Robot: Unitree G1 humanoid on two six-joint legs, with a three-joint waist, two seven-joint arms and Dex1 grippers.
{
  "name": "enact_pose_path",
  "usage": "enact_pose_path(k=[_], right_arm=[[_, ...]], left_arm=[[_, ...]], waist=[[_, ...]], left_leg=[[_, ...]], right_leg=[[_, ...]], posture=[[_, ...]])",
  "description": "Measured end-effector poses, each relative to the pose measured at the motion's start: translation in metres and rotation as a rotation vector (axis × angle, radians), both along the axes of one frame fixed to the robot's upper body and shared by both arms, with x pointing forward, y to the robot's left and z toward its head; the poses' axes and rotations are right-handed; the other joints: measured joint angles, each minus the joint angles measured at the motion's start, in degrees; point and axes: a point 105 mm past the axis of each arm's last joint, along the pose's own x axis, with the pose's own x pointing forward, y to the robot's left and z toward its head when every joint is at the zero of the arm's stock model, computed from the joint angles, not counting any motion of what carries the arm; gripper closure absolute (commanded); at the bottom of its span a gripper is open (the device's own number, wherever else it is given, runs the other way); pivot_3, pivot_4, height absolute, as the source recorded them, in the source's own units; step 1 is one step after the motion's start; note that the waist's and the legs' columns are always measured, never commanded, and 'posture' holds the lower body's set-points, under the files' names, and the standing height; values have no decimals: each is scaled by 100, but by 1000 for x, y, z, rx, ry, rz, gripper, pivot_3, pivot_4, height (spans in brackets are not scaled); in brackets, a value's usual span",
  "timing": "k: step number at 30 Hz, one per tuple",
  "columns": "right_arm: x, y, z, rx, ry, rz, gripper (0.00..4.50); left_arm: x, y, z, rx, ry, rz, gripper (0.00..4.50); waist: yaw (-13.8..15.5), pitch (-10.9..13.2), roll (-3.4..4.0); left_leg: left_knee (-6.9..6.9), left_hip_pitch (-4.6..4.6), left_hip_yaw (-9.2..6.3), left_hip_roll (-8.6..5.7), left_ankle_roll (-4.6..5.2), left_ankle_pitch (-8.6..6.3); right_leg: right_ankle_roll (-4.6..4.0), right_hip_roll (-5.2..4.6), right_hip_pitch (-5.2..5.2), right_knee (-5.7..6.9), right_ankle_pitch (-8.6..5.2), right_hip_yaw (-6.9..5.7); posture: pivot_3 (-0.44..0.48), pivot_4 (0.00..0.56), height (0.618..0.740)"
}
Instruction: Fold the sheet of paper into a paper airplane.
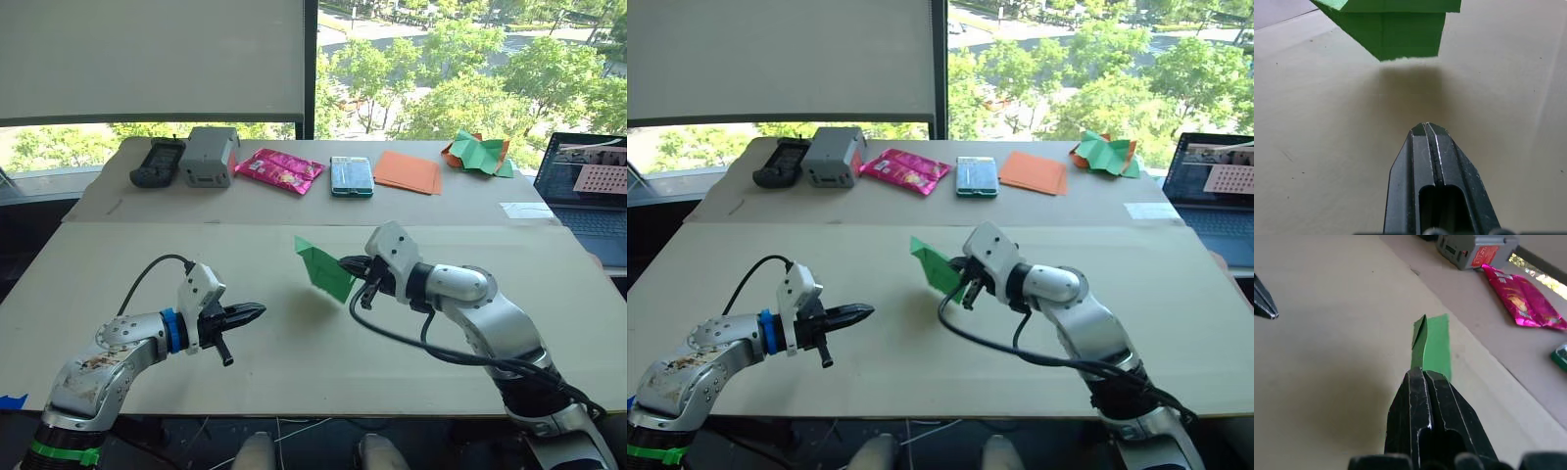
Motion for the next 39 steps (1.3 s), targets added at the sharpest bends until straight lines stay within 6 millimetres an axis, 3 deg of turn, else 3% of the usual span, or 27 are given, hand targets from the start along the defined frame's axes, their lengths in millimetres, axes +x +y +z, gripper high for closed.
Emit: enact_pose_path(k=[4, 7, 12, 16, 24, 33, 39], right_arm=[[-8, 14, -1, -269, -411, 99, 4454], [-11, 15, -20, -436, -616, 167, 4454], [-27, 12, -77, -557, -617, 311, 4454], [-32, 8, -96, -576, -533, 347, 4454], [-33, 8, -87, -444, -379, 304, 1860], [-32, 26, -31, -96, -143, 219, 1860], [-26, 30, -42, 15, 113, 126, 3701]], left_arm=[[0, 0, 0, -1, -1, 0, 4500], [0, 0, 0, -1, -1, 1, 4500], [0, -1, 0, -1, 3, 3, 4500], [0, -1, 1, -4, 8, 3, 4500], [2, -2, 4, 0, 4, 5, 4500], [3, -2, 5, 2, 0, 3, 4500], [6, -5, 10, -4, -19, -2, 4500]], waist=[[-2, -1, -1], [5, -3, -8], [2, -1, -11], [-10, 2, -16], [-3, 3, -18], [-4, 3, -18], [33, 3, -18]], left_leg=[[-1, 7, 2, 0, -1, 1], [0, 10, 2, 0, -2, 1], [10, 24, 3, 0, -1, 2], [10, 54, 1, 1, -1, 2], [8, 64, 1, 1, 47, 31], [6, 69, -2, 2, 43, 29], [7, 62, 0, 1, 3, 4]], right_leg=[[0, 0, 2, 0, 0, 0], [0, 0, 7, 0, 0, 1], [0, 0, 39, 0, 0, 3], [0, 0, 71, 1, 0, 3], [0, 0, 83, 5, 0, 3], [0, 1, 81, 20, 0, 3], [0, 0, 77, 20, 0, 3]], posture=[[0, 150, 706], [0, 150, 706], [0, 150, 706], [0, 150, 706], [0, 150, 706], [0, 150, 706], [0, 150, 706]])
